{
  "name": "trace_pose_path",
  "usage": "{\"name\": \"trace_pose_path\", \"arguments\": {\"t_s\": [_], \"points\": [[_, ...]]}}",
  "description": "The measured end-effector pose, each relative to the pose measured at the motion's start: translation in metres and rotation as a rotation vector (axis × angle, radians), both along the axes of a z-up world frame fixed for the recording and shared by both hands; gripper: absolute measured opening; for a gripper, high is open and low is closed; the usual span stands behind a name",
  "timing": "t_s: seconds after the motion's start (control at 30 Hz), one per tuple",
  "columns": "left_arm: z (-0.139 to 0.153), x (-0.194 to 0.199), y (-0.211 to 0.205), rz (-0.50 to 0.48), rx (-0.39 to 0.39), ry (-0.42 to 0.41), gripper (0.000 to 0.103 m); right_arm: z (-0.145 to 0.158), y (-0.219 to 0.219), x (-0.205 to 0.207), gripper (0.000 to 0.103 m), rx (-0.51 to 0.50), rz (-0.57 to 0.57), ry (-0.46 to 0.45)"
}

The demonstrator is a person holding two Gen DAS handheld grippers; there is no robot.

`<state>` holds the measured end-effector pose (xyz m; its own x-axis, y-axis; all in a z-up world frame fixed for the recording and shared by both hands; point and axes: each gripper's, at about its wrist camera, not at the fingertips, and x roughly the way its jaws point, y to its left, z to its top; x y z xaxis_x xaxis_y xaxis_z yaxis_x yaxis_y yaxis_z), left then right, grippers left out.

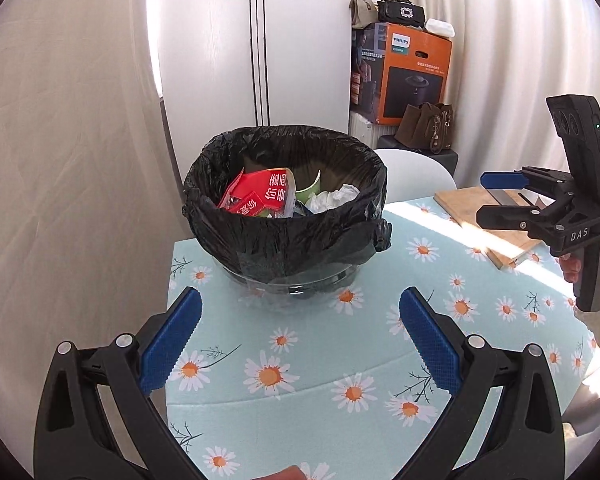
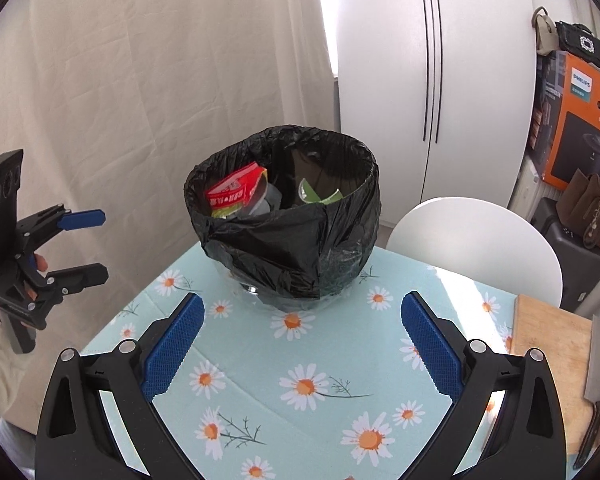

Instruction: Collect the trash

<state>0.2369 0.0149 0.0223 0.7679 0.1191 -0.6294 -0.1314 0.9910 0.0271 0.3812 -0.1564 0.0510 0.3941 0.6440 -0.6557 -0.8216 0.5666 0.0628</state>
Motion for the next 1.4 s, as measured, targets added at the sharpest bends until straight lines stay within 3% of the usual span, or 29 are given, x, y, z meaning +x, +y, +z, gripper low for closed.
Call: {"name": "trace_pose_path", "arguments": {"t_s": [0.5,1.4], "points": [[-0.018,-0.034,-0.002,0.038,0.013,0.059,0.097,-0.014,-0.012,-0.021,0.095,0.009,-0.001,0.023],[-0.015,-0.03,0.005,0.049,0.011,0.062,0.097,-0.008,-0.013,-0.026,0.095,-0.02,0.003,0.005]]}}
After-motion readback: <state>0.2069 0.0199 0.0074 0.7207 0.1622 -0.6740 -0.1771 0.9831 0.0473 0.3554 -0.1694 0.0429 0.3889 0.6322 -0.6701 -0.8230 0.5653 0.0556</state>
